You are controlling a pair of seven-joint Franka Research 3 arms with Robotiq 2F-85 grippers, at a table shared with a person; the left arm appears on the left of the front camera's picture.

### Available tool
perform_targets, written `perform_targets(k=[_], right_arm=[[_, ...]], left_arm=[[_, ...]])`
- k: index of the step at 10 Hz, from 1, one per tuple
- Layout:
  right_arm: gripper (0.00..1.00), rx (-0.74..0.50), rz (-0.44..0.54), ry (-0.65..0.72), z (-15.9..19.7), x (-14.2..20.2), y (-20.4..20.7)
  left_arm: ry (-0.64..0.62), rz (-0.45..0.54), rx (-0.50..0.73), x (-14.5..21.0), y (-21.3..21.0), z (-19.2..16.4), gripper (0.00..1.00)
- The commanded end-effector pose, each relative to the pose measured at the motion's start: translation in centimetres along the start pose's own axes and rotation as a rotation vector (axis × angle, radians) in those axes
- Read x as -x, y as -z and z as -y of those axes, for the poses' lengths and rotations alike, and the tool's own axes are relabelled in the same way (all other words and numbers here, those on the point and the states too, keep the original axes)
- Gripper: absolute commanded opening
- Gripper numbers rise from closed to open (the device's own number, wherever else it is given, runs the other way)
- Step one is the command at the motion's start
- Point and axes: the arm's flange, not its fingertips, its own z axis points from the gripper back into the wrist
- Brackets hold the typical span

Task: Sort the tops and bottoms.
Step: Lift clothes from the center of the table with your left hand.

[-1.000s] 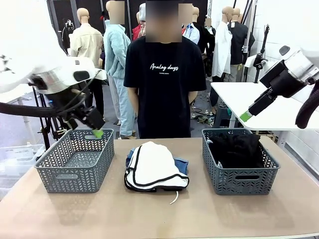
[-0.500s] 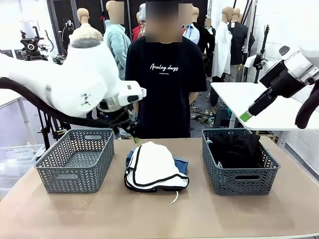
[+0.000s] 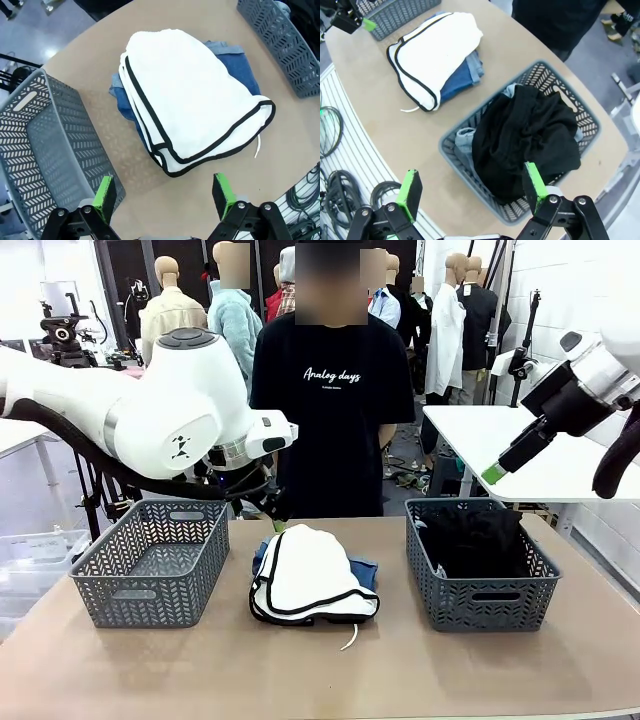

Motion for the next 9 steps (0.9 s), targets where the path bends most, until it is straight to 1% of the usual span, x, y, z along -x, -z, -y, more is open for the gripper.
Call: perform_targets(k=[1, 2, 4, 5, 6, 7, 8, 9], right_arm=[[1.0, -0.003, 0.014, 0.012, -0.1, 0.0, 0.2], [1.0, -0.003, 0.014, 0.012, -0.1, 0.0, 0.2], [1.0, -0.003, 0.014, 0.012, -0.1, 0.0, 0.2], [1.0, -0.003, 0.014, 0.012, -0.1, 0.0, 0.2], [1.0, -0.003, 0.014, 0.012, -0.1, 0.0, 0.2], [1.0, -0.003, 0.014, 0.012, -0.1, 0.0, 0.2], [1.0, -0.003, 0.014, 0.012, -0.1, 0.0, 0.2], [1.0, -0.003, 0.014, 0.012, -0.1, 0.0, 0.2]], left_arm=[[0.065, 0.029, -0.016, -2.2, 0.3, 1.9, 1.0], [0.102, 0.006, -0.013, -4.6, 1.5, 3.0, 1.0], [0.103, -0.107, 0.009, -8.0, 5.2, 4.2, 1.0], [0.085, -0.161, -0.037, -8.9, 6.8, 4.5, 1.0], [0.051, -0.186, 0.007, -9.2, 8.7, 4.5, 1.0], [0.011, -0.187, 0.036, -8.9, 9.9, 4.8, 1.0], [-0.043, -0.214, 0.05, -8.5, 11.3, 5.0, 1.0], [-0.067, -0.216, 0.045, -8.2, 12.5, 5.2, 1.0]])
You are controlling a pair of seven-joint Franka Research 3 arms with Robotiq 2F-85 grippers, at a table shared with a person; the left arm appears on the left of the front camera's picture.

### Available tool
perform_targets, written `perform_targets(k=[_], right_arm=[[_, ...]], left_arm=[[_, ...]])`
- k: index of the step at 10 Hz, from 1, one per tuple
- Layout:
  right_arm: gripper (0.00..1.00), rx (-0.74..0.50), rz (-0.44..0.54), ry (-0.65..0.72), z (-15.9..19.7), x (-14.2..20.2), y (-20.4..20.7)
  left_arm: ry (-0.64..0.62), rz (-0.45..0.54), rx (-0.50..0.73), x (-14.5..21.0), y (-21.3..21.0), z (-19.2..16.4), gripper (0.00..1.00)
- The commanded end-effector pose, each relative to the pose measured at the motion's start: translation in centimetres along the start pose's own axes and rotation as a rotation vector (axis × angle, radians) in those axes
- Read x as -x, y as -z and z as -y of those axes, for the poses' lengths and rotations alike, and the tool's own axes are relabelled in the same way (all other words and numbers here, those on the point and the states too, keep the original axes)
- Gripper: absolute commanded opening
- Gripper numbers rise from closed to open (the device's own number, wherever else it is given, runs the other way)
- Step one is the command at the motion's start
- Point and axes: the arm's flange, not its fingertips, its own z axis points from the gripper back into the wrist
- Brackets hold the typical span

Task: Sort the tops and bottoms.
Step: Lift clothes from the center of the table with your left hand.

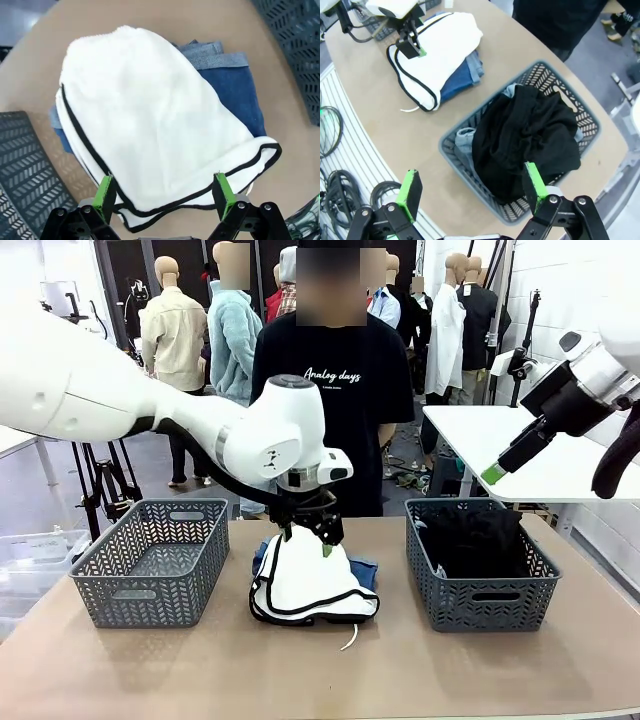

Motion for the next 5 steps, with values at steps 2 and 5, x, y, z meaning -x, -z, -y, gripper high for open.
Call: perform_targets(k=[2, 5], right_arm=[[1.0, -0.004, 0.015, 0.013, 0.0, 0.0, 0.1], [1.0, -0.004, 0.015, 0.013, 0.0, 0.0, 0.1]], left_arm=[[-0.038, 0.011, -0.036, -0.7, 3.2, -0.3, 1.0], [-0.12, 0.031, 0.025, -0.7, 5.8, -2.5, 1.0]])
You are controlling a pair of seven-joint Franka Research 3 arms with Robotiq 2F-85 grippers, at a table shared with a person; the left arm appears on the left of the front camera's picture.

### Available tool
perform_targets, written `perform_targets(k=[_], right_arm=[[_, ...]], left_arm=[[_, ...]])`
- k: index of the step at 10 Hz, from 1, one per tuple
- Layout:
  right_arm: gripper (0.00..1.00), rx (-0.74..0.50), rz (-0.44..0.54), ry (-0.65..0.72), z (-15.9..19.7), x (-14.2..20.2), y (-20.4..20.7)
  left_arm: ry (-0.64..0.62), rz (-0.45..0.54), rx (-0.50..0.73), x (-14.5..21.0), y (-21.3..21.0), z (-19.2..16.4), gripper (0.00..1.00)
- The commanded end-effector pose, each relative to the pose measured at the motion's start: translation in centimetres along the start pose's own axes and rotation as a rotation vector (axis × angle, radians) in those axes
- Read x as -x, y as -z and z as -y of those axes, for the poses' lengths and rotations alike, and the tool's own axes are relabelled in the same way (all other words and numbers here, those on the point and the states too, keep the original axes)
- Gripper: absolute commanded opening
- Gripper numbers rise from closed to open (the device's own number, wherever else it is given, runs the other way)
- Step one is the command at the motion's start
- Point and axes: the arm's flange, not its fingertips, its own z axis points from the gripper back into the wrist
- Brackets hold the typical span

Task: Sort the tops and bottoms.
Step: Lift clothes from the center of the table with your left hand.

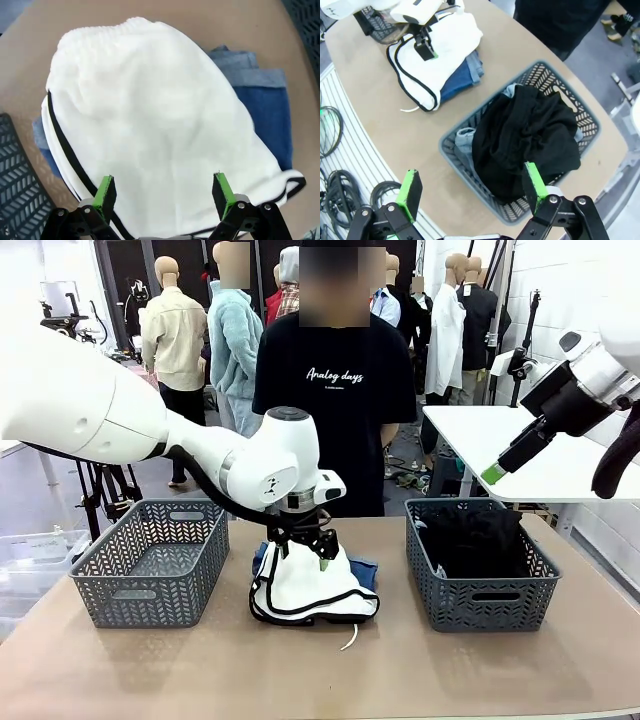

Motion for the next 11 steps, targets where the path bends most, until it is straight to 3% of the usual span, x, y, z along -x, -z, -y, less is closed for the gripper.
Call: perform_targets(k=[1, 5, 7, 8, 11], right_arm=[[1.0, -0.004, 0.015, 0.013, 0.0, 0.0, 0.1], [1.0, -0.004, 0.015, 0.013, 0.0, 0.0, 0.1], [1.0, -0.004, 0.015, 0.013, 0.0, 0.0, 0.1], [1.0, -0.004, 0.015, 0.013, 0.0, 0.0, 0.1], [1.0, -0.004, 0.015, 0.013, 0.0, 0.0, 0.1]], left_arm=[[-0.052, 0.037, 0.017, 0.1, 0.7, -0.8, 1.0], [-0.041, -0.002, 0.002, -0.3, 2.0, -1.2, 1.0], [-0.022, -0.015, 0.004, -0.3, 2.5, -0.8, 0.87], [-0.012, -0.021, 0.005, -0.3, 2.5, -0.6, 0.74], [0.017, -0.017, 0.007, -0.5, 1.8, 0.2, 0.19]])
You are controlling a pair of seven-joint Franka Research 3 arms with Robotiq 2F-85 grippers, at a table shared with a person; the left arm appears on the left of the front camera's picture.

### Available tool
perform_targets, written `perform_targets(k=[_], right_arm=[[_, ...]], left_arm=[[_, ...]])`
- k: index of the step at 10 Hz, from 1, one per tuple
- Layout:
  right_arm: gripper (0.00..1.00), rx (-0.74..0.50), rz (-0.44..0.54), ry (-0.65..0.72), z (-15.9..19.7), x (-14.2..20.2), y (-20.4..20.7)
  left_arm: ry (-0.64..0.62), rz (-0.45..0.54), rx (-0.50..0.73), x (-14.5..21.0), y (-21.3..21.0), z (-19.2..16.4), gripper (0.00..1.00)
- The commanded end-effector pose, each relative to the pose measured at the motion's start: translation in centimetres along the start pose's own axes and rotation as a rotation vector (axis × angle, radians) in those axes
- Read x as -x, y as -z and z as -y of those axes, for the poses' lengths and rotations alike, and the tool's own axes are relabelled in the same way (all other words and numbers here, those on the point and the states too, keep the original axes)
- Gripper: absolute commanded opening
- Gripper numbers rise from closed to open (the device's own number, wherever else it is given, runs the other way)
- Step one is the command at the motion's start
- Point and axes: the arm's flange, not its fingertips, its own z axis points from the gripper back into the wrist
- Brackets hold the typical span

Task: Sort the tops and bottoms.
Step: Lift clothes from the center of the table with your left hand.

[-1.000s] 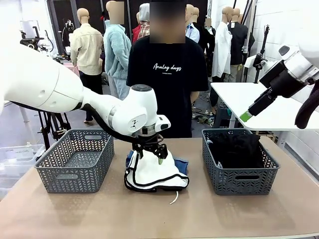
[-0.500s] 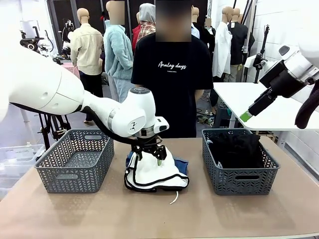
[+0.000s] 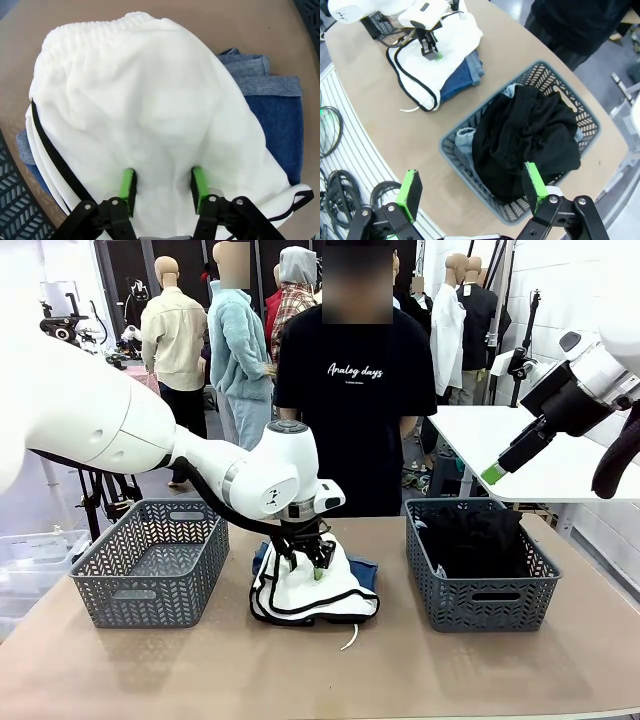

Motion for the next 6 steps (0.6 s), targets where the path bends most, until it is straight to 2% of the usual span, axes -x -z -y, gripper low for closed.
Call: perform_targets(k=[1, 6], right_arm=[[1.0, -0.004, 0.015, 0.013, 0.0, 0.0, 0.1], [1.0, -0.004, 0.015, 0.013, 0.0, 0.0, 0.1]], left_arm=[[0.017, -0.007, -0.005, -0.3, -0.6, 0.1, 0.0], [-0.047, 0.0, 0.0, 0.3, -1.4, -2.0, 0.0]])
